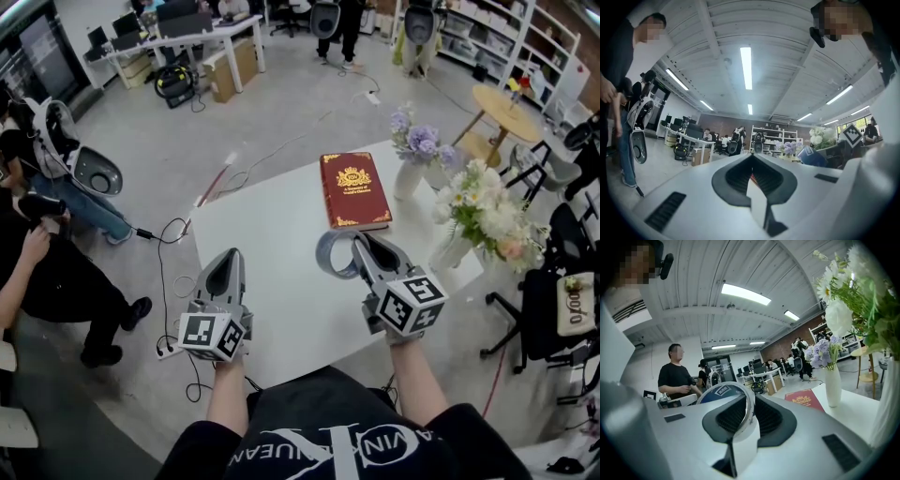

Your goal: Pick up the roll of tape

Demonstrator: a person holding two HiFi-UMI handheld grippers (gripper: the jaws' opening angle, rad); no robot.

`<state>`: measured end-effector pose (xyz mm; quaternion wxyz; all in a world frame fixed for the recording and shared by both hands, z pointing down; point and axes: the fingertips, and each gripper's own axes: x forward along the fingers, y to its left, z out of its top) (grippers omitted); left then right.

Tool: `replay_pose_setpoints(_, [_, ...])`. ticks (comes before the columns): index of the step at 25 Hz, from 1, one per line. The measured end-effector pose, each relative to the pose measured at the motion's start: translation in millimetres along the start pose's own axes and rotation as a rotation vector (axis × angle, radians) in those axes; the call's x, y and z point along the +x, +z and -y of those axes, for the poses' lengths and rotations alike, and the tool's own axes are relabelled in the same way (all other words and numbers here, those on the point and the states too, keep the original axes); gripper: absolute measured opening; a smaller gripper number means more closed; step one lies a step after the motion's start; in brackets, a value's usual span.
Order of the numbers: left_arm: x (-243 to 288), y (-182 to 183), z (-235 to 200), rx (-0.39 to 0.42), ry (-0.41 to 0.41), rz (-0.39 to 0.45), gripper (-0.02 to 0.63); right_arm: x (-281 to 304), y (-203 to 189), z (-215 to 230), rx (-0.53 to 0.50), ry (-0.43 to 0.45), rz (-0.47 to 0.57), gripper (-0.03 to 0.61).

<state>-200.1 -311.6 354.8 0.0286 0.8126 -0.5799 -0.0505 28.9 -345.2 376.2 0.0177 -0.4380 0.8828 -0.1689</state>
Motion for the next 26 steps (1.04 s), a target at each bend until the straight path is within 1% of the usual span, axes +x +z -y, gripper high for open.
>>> replay_pose_setpoints(8, [2,-4,3,0.000,-0.006,-0.011,0.003,-1,-4,0,0.002,0.005,-0.009,0.072])
replay_pose_setpoints(17, [0,-7,2,-0.001,-0.008,-0.018,0.003,2,-9,-9,-0.012,0.044,-0.022,0.074])
replay_pose_setpoints(26, [-5,-9,-9,0.002,0.012,-0.024,0.003,8,-10,-13,-0.010,0.057,-0.025,0.074])
